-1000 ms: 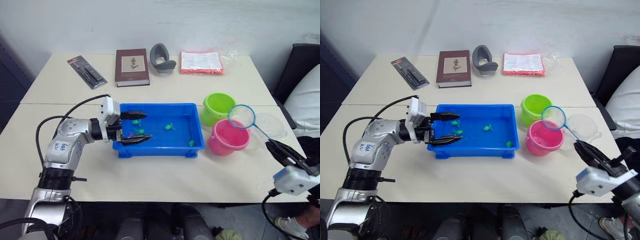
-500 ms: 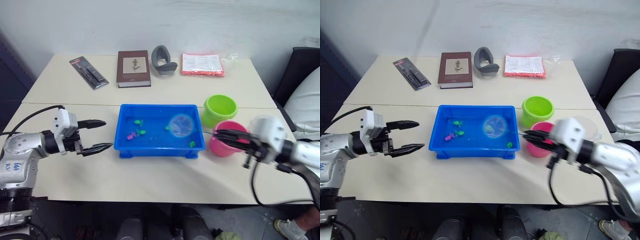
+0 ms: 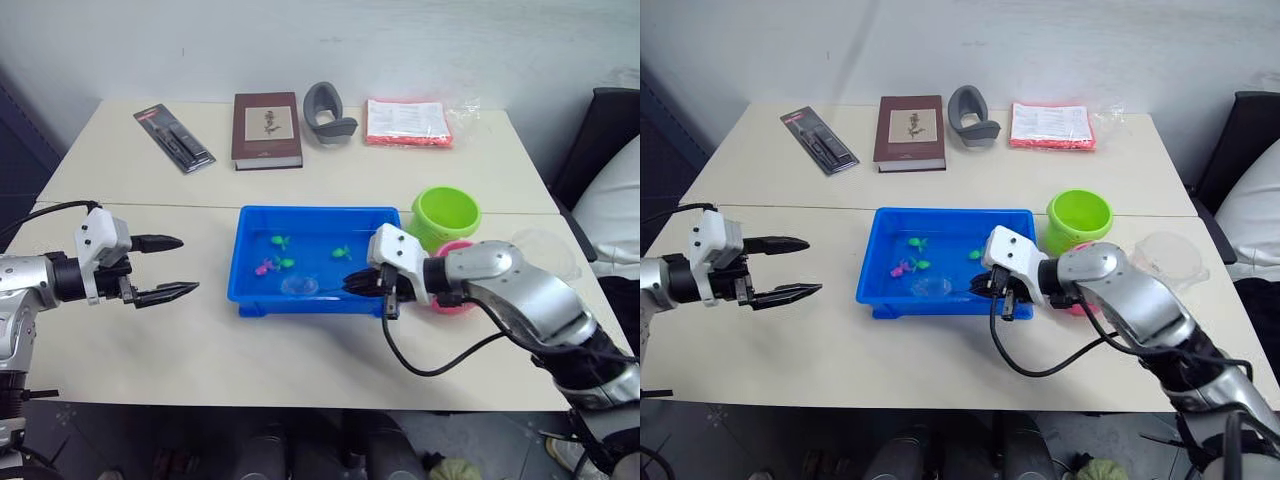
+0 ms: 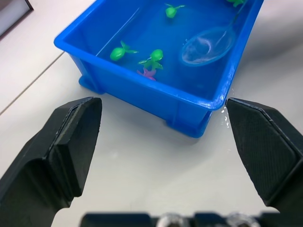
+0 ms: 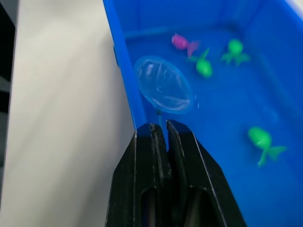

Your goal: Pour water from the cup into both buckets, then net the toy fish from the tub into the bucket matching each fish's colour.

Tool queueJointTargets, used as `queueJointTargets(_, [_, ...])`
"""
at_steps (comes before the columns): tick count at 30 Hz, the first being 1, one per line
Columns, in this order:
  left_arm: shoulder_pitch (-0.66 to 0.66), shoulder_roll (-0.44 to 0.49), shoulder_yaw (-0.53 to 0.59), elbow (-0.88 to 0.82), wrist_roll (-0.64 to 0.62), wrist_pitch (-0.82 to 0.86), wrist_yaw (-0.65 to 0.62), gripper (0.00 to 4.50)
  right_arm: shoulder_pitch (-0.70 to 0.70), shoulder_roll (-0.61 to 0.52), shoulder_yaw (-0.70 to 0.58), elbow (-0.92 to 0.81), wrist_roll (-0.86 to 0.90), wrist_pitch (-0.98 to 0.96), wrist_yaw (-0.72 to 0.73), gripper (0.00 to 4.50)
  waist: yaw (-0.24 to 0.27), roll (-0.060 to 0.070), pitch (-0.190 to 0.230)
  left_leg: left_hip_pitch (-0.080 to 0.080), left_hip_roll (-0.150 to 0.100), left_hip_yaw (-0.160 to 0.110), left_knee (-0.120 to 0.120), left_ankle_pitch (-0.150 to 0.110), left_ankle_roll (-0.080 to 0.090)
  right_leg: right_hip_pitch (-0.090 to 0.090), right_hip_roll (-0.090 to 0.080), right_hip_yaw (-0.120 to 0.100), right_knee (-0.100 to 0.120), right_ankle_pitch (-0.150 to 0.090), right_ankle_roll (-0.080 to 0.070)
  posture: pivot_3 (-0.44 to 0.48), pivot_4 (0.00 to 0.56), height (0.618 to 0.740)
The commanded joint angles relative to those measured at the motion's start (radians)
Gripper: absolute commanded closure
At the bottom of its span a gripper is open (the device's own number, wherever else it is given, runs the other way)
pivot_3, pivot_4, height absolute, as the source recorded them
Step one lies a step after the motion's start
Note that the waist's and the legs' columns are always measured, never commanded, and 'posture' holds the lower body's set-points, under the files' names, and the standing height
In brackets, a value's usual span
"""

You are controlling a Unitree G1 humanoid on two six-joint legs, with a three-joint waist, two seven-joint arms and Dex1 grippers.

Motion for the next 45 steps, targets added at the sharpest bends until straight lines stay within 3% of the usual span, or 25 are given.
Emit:
queueJointTargets(1, [0.022,0.004,0.029,-0.069,-0.023,0.021,0.016,0.01,-0.055,0.083,0.013,0.061,-0.060,-0.065,-0.003,4.50,-0.003,0.000,0.000,0.000,0.000,0.000,0.000,0.000,0.000,0.000,0.000,0.000,0.000,0.000,0.000,0.000,0.150,0.740])
queueJointTargets(12, [0.042,-0.016,0.039,-0.118,-0.037,0.056,0.061,0.01,-0.143,0.194,0.078,0.201,-0.212,-0.113,0.055,4.50,-0.008,0.000,0.000,0.000,0.000,0.000,0.003,0.000,0.000,0.000,0.000,0.000,0.002,0.000,0.000,0.000,0.150,0.740])
queueJointTargets(21, [0.043,-0.021,0.042,-0.121,-0.039,0.063,0.080,0.01,-0.175,0.314,0.066,0.303,-0.324,-0.218,-0.024,4.50,-0.026,0.000,0.000,0.000,0.000,0.000,0.003,0.000,-0.001,0.000,0.000,0.000,0.003,0.000,0.000,0.000,0.150,0.740])
queueJointTargets(32, [0.054,-0.023,0.047,-0.128,-0.050,0.068,0.096,0.01,-0.155,0.349,0.031,0.359,-0.376,-0.348,-0.031,4.50,-0.026,0.000,0.000,0.000,0.000,0.000,0.003,0.000,-0.001,-0.001,0.000,0.000,0.003,0.000,0.000,0.000,0.150,0.740])
queueJointTargets(45, [0.042,-0.020,0.037,-0.120,-0.046,0.064,0.098,0.01,-0.092,0.324,-0.014,0.337,-0.329,-0.159,0.031,4.50,-0.025,0.000,0.000,0.000,0.000,0.000,0.003,0.000,-0.001,0.000,0.000,0.000,0.003,0.000,0.000,0.000,0.150,0.740])
